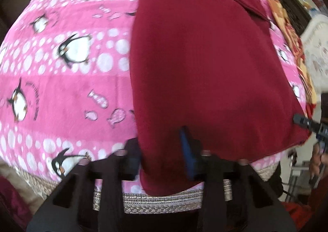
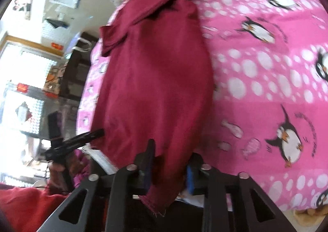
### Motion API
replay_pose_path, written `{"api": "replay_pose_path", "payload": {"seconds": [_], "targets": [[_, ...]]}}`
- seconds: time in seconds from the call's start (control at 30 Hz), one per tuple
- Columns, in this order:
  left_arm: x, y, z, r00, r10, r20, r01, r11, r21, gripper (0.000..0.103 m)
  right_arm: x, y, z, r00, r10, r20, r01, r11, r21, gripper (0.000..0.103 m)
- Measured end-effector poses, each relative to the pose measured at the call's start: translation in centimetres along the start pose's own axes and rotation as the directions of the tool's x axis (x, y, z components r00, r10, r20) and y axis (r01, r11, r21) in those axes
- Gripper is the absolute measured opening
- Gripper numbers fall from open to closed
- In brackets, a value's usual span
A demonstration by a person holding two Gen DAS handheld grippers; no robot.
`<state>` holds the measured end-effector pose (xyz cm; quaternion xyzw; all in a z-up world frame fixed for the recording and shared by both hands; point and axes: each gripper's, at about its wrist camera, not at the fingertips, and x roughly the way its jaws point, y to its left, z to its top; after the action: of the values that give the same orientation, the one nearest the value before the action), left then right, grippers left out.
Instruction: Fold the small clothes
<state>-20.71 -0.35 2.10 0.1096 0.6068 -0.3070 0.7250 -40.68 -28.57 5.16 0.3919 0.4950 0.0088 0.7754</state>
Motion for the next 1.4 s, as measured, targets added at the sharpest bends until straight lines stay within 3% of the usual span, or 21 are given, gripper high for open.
{"api": "replay_pose_path", "payload": {"seconds": [0.03,0.2,0.3,0.47,0.63,0.73,0.83,0.93,0.97,1.0,1.03,1.13,1.17,1.23,1.3,1.37,1.4], "targets": [[-0.1,-0.1,0.4,1.000,-0.018,0.000,0.018,1.000,0.007,0.014,-0.1,0.4,0.3,1.000,-0.002,0.001,0.002,1.000,-0.018,0.019],[-2.2,1.5,3.4,0.985,-0.160,0.062,0.164,0.984,-0.069,0.011,-1.6,2.5,3.9,0.997,0.033,0.064,-0.026,0.995,-0.101,0.017],[-4.1,2.4,6.0,0.971,-0.198,0.134,0.211,0.973,-0.088,0.011,-3.1,4.1,7.6,0.986,0.077,0.145,-0.056,0.988,-0.143,0.016],[-7.0,2.0,12.2,0.948,-0.207,0.241,0.222,0.974,-0.036,0.011,-4.1,5.8,13.4,0.964,0.105,0.244,-0.063,0.983,-0.174,0.016],[-8.4,2.0,19.7,0.926,-0.159,0.343,0.168,0.986,0.003,0.011,-3.9,5.7,20.4,0.940,0.077,0.333,-0.030,0.989,-0.145,0.015],[-7.9,2.2,24.6,0.921,-0.142,0.362,0.158,0.987,-0.014,0.011,-3.5,5.1,24.7,0.931,0.037,0.364,0.004,0.994,-0.112,0.015],[-5.8,2.1,28.8,0.928,-0.111,0.357,0.130,0.991,-0.030,0.011,-2.2,3.8,29.4,0.928,-0.018,0.373,0.044,0.997,-0.060,0.015],[-4.3,2.8,31.3,0.931,-0.113,0.348,0.140,0.989,-0.052,0.013,-0.3,1.8,33.2,0.934,-0.016,0.358,0.012,1.000,0.015,0.016],[-4.1,3.2,31.9,0.924,-0.142,0.354,0.169,0.985,-0.045,0.014,0.4,1.2,34.3,0.941,-0.001,0.339,-0.015,0.999,0.043,0.022],[-4.1,3.5,32.1,0.923,-0.159,0.352,0.184,0.982,-0.039,0.016,0.6,0.8,35.0,0.946,0.001,0.325,-0.023,0.998,0.066,0.034],[-4.1,3.5,32.4,0.925,-0.162,0.345,0.186,0.982,-0.039,0.020,0.6,0.6,35.6,0.947,0.006,0.322,-0.034,0.996,0.081,0.039],[-4.9,3.3,33.2,0.925,-0.149,0.349,0.166,0.986,-0.019,0.040,-0.4,1.0,35.8,0.936,0.030,0.350,-0.050,0.998,0.047,0.041],[-5.4,3.3,33.4,0.921,-0.134,0.365,0.150,0.989,-0.014,0.058,-0.8,1.2,35.8,0.934,0.012,0.357,-0.026,0.999,0.035,0.044],[-6.6,3.7,33.5,0.903,-0.062,0.426,0.088,0.995,-0.042,0.079,-2.1,1.2,35.4,0.913,-0.046,0.405,0.034,0.999,0.037,0.046],[-7.5,4.5,33.5,0.882,-0.068,0.466,0.111,0.992,-0.066,0.081,-3.5,0.7,34.9,0.891,-0.041,0.452,0.021,0.999,0.048,0.047],[-7.7,4.9,33.4,0.893,-0.074,0.445,0.120,0.990,-0.075,0.081,-4.5,0.5,34.0,0.871,-0.029,0.490,0.002,0.998,0.056,0.047],[-7.7,4.9,33.2,0.896,-0.070,0.438,0.115,0.990,-0.077,0.081,-4.6,0.7,33.6,0.872,-0.018,0.490,-0.001,0.999,0.037,0.047]]}}
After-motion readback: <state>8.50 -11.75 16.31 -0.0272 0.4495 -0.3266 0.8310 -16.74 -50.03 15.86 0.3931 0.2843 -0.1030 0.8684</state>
